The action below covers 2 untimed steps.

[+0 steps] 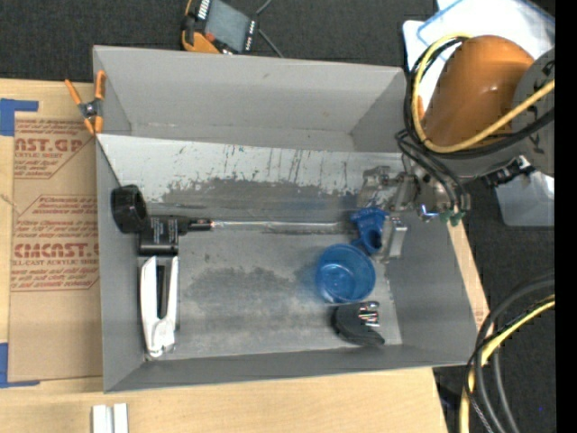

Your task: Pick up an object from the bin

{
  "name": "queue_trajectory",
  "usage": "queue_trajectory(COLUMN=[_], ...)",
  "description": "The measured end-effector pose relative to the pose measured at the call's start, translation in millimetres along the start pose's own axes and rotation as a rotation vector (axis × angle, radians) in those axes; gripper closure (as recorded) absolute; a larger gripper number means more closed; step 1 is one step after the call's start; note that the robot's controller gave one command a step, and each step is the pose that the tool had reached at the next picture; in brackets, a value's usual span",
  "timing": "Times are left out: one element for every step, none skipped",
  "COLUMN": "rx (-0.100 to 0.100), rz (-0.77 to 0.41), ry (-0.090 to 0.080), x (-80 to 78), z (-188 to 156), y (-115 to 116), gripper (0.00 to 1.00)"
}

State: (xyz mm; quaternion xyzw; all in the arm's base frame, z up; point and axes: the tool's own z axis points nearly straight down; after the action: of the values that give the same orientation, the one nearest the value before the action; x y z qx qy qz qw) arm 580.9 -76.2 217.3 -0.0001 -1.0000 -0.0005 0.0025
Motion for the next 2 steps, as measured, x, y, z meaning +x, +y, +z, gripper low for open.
queue_trajectory(rx=[0.001,0.004], rz=[-0.001,-0.731], ry=[-0.008,-0.009], x=[-1.5,4.5], z=[-5,136], y=[0,18], gripper=[0.00,0.00])
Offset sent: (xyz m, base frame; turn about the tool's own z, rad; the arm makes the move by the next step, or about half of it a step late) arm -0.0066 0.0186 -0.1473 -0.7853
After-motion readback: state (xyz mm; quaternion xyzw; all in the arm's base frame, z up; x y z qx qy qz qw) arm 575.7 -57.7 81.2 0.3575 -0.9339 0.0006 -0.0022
